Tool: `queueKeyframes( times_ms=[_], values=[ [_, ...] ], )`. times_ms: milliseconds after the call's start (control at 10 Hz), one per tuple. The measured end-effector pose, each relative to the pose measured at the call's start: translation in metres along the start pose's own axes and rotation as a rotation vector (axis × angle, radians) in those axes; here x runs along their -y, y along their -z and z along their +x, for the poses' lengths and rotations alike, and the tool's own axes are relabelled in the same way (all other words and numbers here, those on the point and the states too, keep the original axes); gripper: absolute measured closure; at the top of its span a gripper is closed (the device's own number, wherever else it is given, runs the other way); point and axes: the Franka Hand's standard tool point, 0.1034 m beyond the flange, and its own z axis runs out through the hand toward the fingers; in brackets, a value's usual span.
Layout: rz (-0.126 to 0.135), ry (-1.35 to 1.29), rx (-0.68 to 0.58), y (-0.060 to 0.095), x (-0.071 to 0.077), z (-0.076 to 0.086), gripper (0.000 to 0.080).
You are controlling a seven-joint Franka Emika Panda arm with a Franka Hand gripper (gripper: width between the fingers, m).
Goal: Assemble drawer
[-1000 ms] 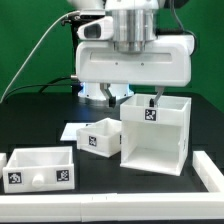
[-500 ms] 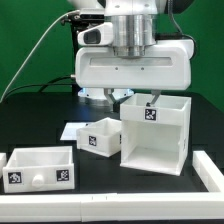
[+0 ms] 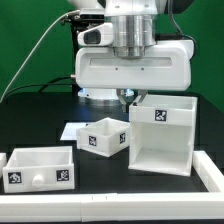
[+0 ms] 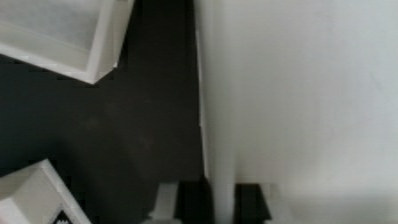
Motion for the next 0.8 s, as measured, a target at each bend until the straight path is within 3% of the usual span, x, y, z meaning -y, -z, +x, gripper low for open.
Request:
queueKeyframes(
  times_ms=[200, 400, 500, 800],
  values=[
    [0.000, -0.232, 0.003, 0.000, -0.008, 0.003, 0.0766],
    [0.033, -0.450, 0.027, 0.003, -0.022, 0.007, 0.0764],
    [0.074, -0.588, 0.002, 0.009, -0.023, 0.020, 0.0764],
    [0.085, -0.707, 0.003, 0.004, -0.018, 0.014, 0.0765]
  ],
)
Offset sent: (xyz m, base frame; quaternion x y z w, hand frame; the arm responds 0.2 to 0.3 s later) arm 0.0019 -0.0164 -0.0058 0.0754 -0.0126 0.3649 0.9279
